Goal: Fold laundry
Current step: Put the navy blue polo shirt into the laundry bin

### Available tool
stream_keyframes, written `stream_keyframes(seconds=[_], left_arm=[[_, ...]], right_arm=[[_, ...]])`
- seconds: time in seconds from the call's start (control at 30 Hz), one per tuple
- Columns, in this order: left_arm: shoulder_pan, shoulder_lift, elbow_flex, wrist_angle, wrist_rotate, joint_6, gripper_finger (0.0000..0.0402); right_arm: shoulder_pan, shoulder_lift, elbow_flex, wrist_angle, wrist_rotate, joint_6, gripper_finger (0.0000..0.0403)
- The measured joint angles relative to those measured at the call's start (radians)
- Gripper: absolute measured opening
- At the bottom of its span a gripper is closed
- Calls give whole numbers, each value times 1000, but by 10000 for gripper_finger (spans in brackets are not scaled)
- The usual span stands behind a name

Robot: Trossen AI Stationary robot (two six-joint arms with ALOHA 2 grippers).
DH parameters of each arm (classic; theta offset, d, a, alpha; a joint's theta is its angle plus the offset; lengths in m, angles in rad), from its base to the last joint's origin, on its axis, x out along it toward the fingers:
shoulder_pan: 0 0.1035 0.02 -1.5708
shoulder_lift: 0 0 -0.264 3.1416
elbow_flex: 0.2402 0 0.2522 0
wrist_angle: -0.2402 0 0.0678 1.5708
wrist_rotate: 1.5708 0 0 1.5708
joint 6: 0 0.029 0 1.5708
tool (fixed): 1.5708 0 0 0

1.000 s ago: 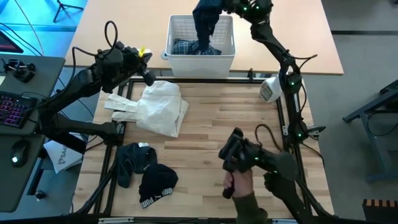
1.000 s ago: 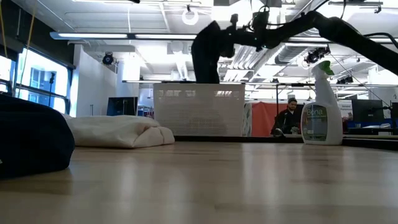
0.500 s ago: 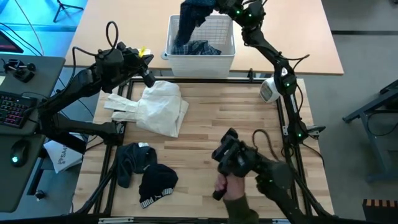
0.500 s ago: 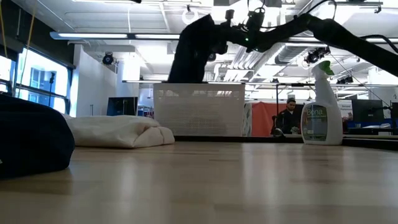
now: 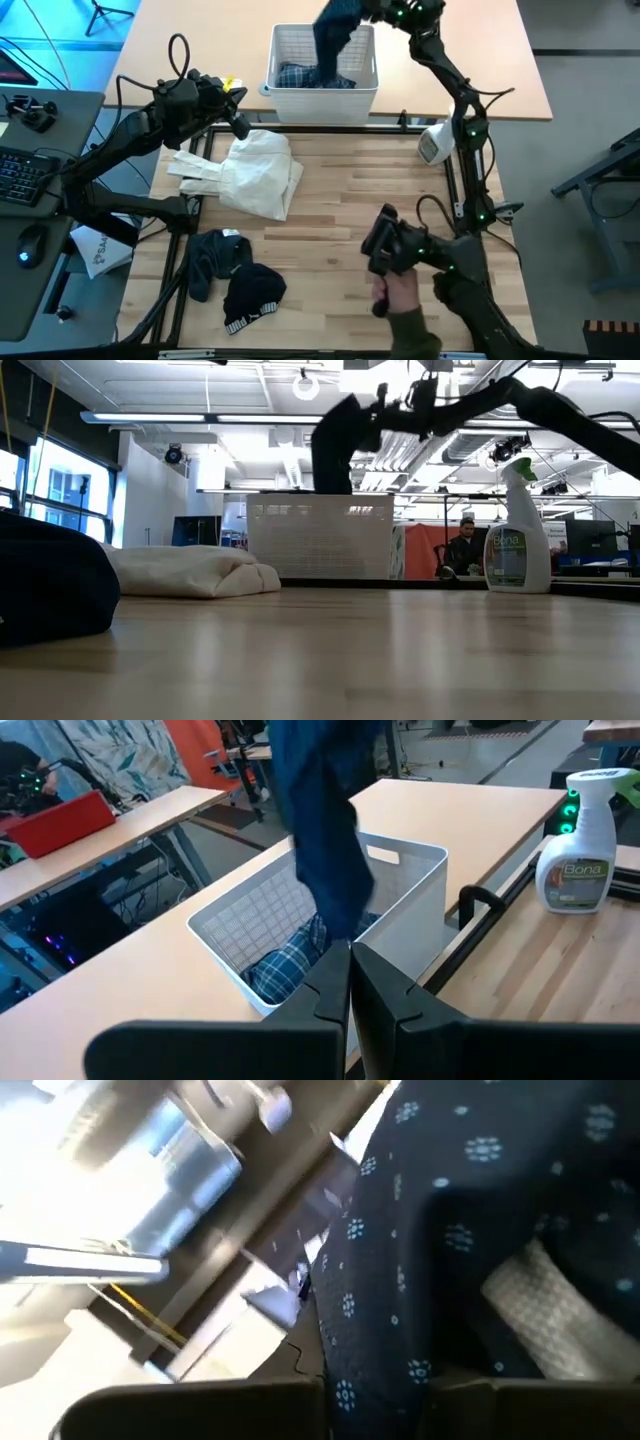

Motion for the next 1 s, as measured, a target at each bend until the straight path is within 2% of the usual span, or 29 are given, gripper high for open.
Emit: stream_keyframes(seconds=[0.17,0.3,0.47,0.63,0.8,0.9,1.0], left_arm=[[0,0,0,0,0,0,0],[0,0,0,-2,5,0,0],[0,0,0,-2,26,-1,0],[0,0,0,-2,26,-1,0],[0,0,0,-6,26,0,0],[0,0,0,-21,26,0,0],[0,0,0,-39,26,0,0]], right_arm=[[60,10,0,45,157,-50,24],[137,49,-3,241,220,-45,24],[148,121,6,162,251,-83,24],[110,229,-7,-74,73,-95,24],[56,178,-1,-447,-40,-306,31],[25,148,1,-685,-51,-466,27],[16,126,-2,-893,9,-643,25]])
